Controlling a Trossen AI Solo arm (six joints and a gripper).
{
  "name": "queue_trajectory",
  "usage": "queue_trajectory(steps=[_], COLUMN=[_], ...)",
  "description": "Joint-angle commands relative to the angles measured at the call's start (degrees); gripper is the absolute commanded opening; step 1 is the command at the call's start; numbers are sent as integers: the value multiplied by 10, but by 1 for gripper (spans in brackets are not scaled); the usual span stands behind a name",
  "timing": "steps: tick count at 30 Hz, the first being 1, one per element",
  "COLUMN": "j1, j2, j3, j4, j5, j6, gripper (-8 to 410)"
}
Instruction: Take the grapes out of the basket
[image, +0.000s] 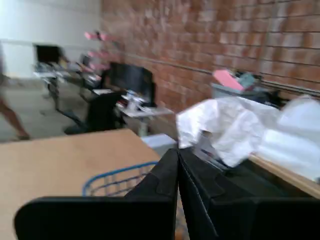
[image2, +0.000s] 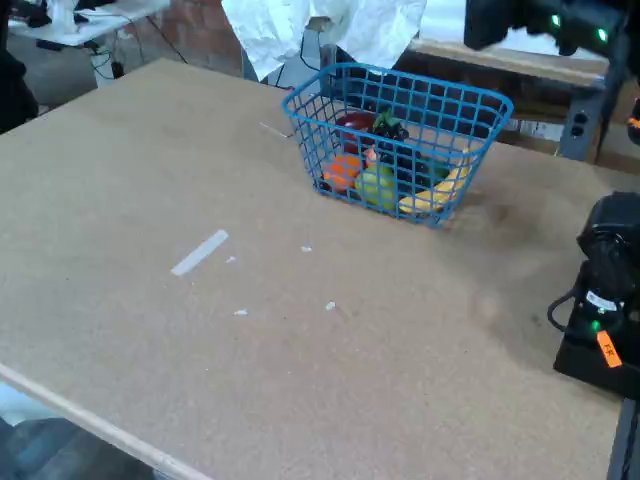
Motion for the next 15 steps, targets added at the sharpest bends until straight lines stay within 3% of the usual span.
queue_trajectory(steps=[1,11,15], j1=[-2,-85,-146], j2=[64,185,218], j3=[63,140,141], j4=[-31,-41,-71], j5=[45,42,-70], j6=[-14,-2,56], gripper=[0,0,10])
